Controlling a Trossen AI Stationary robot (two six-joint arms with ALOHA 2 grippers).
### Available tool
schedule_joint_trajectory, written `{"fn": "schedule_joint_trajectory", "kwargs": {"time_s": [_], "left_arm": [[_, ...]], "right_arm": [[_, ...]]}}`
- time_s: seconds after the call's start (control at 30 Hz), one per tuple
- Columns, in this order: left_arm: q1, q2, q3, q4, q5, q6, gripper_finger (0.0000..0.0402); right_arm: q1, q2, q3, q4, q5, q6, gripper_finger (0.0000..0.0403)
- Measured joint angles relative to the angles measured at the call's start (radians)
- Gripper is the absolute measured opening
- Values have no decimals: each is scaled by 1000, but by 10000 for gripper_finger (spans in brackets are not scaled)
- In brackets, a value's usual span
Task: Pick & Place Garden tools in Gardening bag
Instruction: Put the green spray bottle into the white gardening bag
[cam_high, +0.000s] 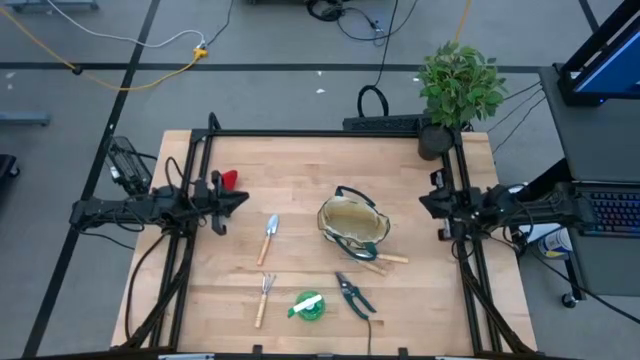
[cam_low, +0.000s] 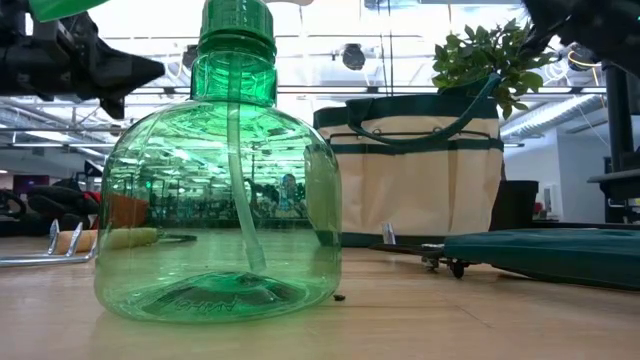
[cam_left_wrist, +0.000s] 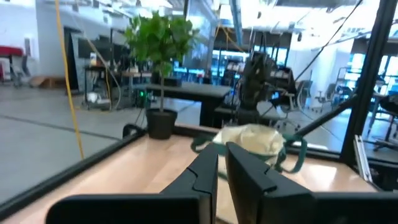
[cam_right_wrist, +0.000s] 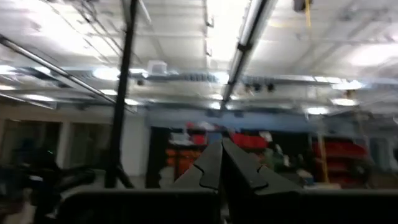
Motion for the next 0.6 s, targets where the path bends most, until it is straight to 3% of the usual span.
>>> {"fn": "schedule_joint_trajectory", "kwargs": {"time_s": [0.27, 0.43, 0.6], "left_arm": [[0, 17, 55, 16, 25, 31, 124], [0, 42, 97, 13, 25, 54, 165], [0, 70, 113, 13, 25, 54, 176]], "right_arm": [[0, 155, 247, -286, -8, -101, 16], [1, 229, 295, -321, -14, -110, 75], [2, 313, 295, -301, -157, -28, 151]]}}
